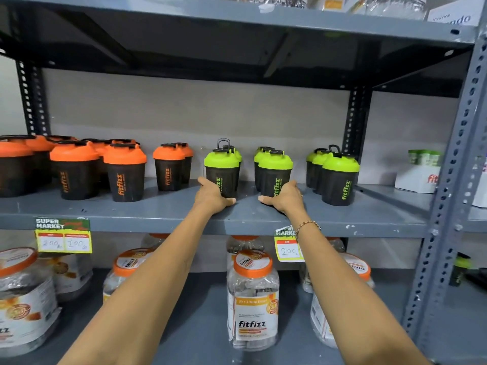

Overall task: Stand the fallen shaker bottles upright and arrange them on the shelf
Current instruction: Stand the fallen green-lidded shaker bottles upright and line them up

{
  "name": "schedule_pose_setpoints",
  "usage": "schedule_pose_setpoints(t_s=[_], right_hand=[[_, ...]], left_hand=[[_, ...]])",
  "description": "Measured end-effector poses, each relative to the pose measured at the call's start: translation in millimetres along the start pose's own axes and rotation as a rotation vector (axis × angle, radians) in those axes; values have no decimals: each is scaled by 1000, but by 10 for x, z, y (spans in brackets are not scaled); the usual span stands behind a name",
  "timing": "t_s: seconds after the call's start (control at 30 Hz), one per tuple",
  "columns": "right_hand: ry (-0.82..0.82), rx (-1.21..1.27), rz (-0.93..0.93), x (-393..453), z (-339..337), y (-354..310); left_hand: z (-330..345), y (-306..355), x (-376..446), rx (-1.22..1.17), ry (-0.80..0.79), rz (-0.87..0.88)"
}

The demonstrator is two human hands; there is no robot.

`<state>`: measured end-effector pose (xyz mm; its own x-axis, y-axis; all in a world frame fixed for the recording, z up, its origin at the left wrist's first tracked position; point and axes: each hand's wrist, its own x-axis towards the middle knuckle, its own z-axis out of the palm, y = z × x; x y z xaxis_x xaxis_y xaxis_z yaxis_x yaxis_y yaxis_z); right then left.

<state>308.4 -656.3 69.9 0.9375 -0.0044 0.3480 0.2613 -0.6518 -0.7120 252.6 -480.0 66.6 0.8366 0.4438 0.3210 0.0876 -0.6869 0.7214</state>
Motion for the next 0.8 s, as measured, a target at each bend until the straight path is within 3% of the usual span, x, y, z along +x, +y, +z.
schedule_pose_setpoints(t_s=[0.8], right_hand=[[-19,-32,22,-31,-9,-18]], left_hand=[[25,-7,-77,114,45,65]])
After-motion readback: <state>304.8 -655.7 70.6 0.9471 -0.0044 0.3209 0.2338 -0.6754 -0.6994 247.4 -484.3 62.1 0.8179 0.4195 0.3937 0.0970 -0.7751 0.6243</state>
